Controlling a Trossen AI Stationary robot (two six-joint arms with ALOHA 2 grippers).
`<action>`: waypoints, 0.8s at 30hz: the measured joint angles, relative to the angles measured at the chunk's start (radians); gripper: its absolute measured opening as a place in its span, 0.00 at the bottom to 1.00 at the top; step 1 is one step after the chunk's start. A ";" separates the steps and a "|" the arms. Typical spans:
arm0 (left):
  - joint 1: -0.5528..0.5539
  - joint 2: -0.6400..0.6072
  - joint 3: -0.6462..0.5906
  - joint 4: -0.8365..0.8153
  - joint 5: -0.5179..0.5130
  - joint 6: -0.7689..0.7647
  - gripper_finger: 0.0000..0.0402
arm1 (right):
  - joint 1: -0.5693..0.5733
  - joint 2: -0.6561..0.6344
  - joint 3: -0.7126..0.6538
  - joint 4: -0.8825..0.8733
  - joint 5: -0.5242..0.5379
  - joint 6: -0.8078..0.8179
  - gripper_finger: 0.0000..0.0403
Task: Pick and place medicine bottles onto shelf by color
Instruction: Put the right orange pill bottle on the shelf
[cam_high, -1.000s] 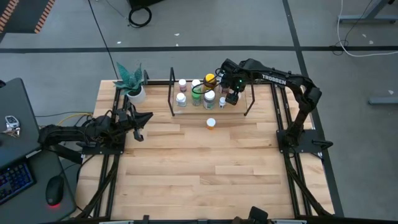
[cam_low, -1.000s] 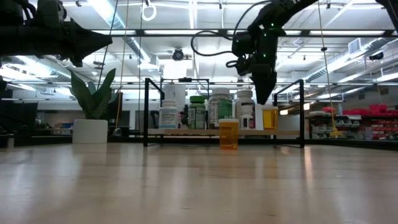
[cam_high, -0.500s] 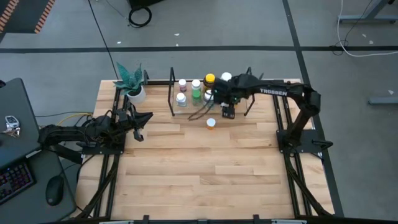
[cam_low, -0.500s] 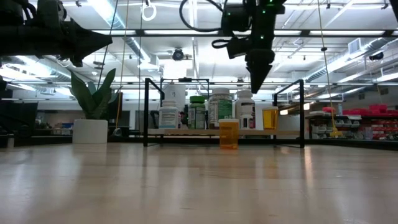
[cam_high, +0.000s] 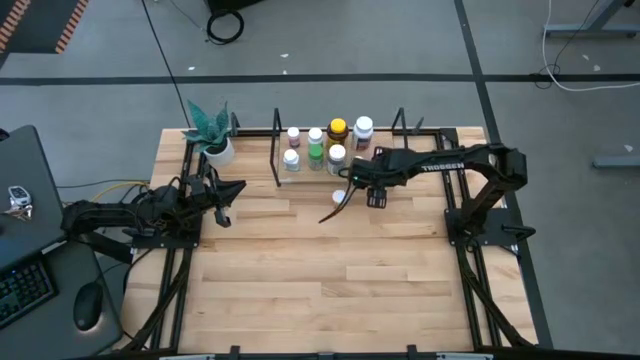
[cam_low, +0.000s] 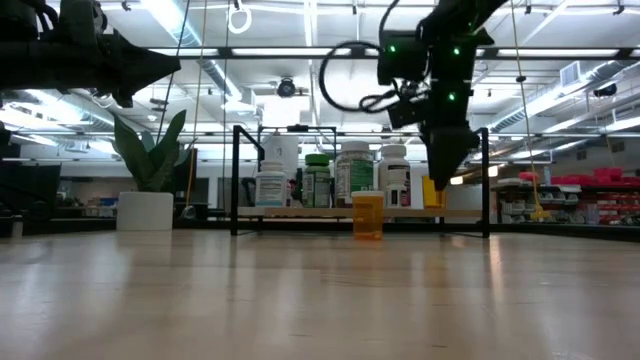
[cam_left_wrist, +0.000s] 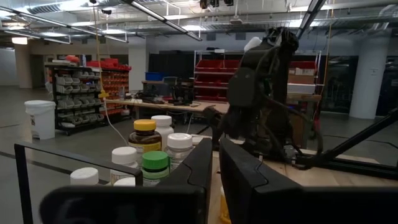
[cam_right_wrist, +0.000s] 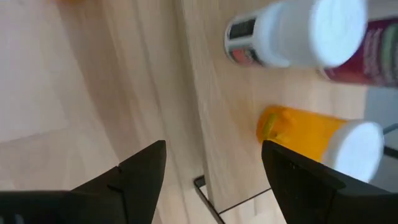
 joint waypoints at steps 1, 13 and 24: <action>0.000 0.000 0.000 0.000 0.000 0.000 0.09 | -0.005 0.000 -0.013 0.012 0.000 0.003 0.67; 0.000 0.000 0.000 0.000 0.000 0.000 0.09 | -0.103 0.000 -0.034 0.054 -0.002 -0.022 0.67; 0.000 0.000 0.000 0.000 0.000 0.000 0.08 | -0.177 0.001 -0.034 0.061 -0.011 -0.112 0.67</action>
